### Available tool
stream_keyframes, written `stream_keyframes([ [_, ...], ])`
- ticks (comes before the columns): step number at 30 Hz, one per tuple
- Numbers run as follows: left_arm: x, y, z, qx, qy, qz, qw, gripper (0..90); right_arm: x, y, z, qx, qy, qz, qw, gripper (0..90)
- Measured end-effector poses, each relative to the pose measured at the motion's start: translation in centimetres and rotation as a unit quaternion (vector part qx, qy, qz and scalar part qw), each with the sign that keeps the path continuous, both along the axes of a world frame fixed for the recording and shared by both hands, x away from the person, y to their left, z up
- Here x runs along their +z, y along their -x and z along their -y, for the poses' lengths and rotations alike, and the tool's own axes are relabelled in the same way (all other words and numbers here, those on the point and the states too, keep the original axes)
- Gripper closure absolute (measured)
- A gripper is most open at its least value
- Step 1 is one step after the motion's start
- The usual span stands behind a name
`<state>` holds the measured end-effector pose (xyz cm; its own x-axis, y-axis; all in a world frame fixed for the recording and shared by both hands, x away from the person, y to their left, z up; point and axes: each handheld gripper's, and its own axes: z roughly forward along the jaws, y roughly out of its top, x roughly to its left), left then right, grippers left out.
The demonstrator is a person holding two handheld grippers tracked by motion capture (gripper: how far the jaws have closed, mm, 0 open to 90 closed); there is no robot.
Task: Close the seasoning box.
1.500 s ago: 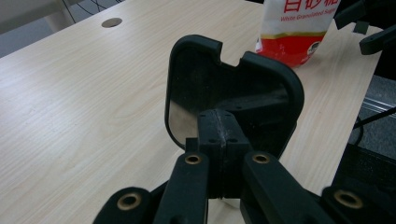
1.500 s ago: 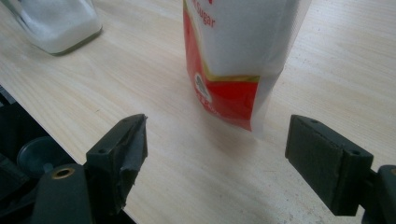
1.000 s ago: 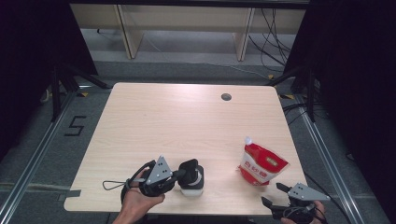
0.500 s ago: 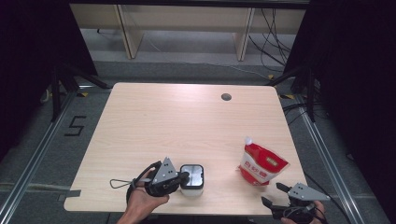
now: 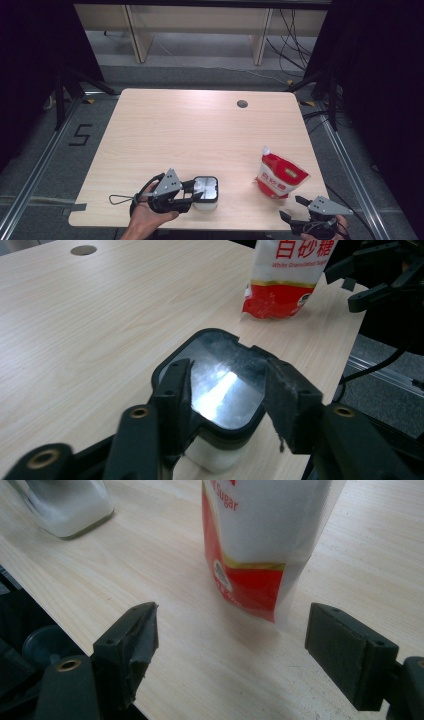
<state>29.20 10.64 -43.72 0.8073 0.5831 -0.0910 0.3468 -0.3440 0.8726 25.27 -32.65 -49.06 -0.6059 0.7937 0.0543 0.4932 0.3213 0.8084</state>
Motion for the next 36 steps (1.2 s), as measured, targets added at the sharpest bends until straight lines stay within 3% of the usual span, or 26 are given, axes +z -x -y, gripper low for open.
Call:
stream_keyframes([
  [1,0.1,0.1,-0.3,0.006,-0.005,0.001,1.0000,48.8,0.0,0.2,-0.2,-0.008,-0.011,-0.014,0.9998,22.1],
  [3,0.1,0.1,-0.9,0.013,-0.003,0.005,0.9999,45.0,-0.1,-0.2,0.0,0.000,0.003,0.006,1.0000,22.1],
  [5,0.2,0.2,-1.5,0.031,-0.005,0.004,0.9995,40.8,-0.1,-0.2,0.0,0.002,0.004,0.010,0.9999,22.1],
  [7,0.2,0.3,-2.2,0.035,-0.006,0.003,0.9994,37.9,0.0,0.1,-0.1,-0.001,-0.002,-0.010,1.0000,22.1],
  [11,-0.1,0.6,-3.1,0.035,-0.014,0.003,0.9993,35.8,0.0,0.1,-0.1,-0.001,-0.001,-0.009,1.0000,22.2],
  [13,-0.3,0.9,-3.4,0.039,-0.025,-0.004,0.9989,34.1,0.1,0.1,-0.1,0.001,-0.001,-0.007,1.0000,22.2],
  [15,-0.5,1.1,-3.6,0.046,-0.020,-0.016,0.9986,32.9,0.0,0.0,-0.2,0.003,-0.005,-0.007,1.0000,22.2],
  [16,-0.6,1.1,-3.9,0.042,-0.031,-0.012,0.9986,32.4,0.0,0.0,-0.1,0.005,-0.002,-0.004,1.0000,22.2],
  [20,-1.2,1.4,-4.2,0.056,-0.019,-0.029,0.9978,31.0,0.0,0.0,-0.1,0.006,-0.003,-0.004,1.0000,22.2],
  [21,-1.3,1.4,-4.4,0.052,-0.021,-0.020,0.9982,30.8,0.0,0.0,-0.1,0.009,-0.004,-0.004,0.9999,22.2],
  [22,-1.5,1.6,-4.4,0.063,-0.012,-0.031,0.9975,30.5,0.0,0.0,-0.1,0.007,0.002,0.004,1.0000,22.2],
  [23,-1.6,1.6,-4.7,0.060,-0.020,-0.031,0.9975,30.2,0.0,0.0,-0.1,0.008,0.005,0.007,0.9999,22.2],
  [25,-1.9,1.7,-4.9,0.062,-0.021,-0.031,0.9974,29.7,0.1,0.3,-0.4,-0.008,-0.007,-0.015,0.9998,22.2],
  [28,-2.7,1.8,-5.5,0.064,-0.024,-0.036,0.9970,28.4,0.1,0.3,-0.4,-0.006,-0.006,-0.013,0.9999,22.2],
  [31,-3.4,2.1,-6.1,0.080,-0.026,-0.051,0.9952,27.4,0.1,0.3,-0.4,-0.005,-0.006,-0.013,0.9999,22.2],
  [33,-3.7,2.1,-6.8,0.074,-0.043,-0.048,0.9952,27.2,0.1,0.2,-0.3,-0.001,-0.003,0.001,1.0000,22.2],
  [34,-3.9,2.3,-6.7,0.083,-0.031,-0.051,0.9947,26.9,0.1,0.0,-0.2,0.010,0.001,0.009,0.9999,22.2],
  [36,-4.0,2.4,-7.2,0.080,-0.053,-0.046,0.9944,26.6,0.1,0.1,-0.2,0.006,0.007,0.012,0.9999,22.2],
])
